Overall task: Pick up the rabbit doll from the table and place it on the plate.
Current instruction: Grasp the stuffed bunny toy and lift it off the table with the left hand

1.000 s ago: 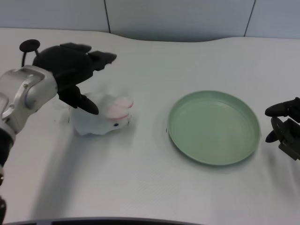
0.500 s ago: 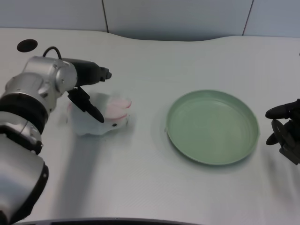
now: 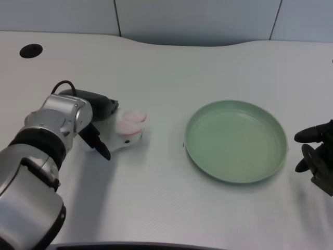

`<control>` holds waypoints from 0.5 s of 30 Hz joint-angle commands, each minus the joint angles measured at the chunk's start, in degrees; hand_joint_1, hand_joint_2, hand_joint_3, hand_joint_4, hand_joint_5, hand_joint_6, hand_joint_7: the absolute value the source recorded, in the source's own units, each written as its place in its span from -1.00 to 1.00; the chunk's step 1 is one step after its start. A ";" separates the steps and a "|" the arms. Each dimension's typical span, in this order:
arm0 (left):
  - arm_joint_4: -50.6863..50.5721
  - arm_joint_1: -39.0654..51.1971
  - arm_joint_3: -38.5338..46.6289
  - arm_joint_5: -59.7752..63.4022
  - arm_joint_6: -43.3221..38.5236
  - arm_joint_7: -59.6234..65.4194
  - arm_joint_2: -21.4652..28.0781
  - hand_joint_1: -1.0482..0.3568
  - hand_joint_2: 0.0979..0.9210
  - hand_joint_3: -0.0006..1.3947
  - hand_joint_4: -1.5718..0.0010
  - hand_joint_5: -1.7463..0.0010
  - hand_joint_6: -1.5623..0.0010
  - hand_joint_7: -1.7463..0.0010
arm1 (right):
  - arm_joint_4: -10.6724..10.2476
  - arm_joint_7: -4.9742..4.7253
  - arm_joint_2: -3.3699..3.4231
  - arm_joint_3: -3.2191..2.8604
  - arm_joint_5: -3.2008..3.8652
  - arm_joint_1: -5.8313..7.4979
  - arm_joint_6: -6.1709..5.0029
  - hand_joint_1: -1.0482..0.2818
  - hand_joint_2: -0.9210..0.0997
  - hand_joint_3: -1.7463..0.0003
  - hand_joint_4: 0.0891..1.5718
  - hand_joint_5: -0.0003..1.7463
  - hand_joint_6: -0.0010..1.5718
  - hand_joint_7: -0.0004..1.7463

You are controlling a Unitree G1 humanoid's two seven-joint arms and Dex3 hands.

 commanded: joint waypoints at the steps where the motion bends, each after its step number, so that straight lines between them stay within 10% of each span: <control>1: 1.00 2.33 -1.35 1.16 0.65 2.24 -0.03 -0.84 0.82 -1.00 1.00 1.00 0.96 0.99 | -1.89 -0.35 -0.40 -0.70 0.40 1.45 0.92 0.18 -1.00 0.33 -0.65 0.92 -0.58 0.61; 13: 1.60 4.73 -4.26 3.24 -0.18 13.47 -0.73 -0.54 0.72 -1.00 0.79 0.94 0.70 0.95 | -3.89 0.31 -0.41 -1.19 2.06 2.73 2.35 0.18 -1.00 0.35 -0.65 0.91 -0.59 0.61; 15: 1.74 5.47 -5.08 4.04 0.48 16.71 -0.92 -0.36 0.73 -0.99 0.66 0.92 0.55 0.95 | -4.90 -0.58 -0.53 -1.00 1.15 3.09 3.24 0.19 -1.00 0.35 -0.65 0.91 -0.59 0.62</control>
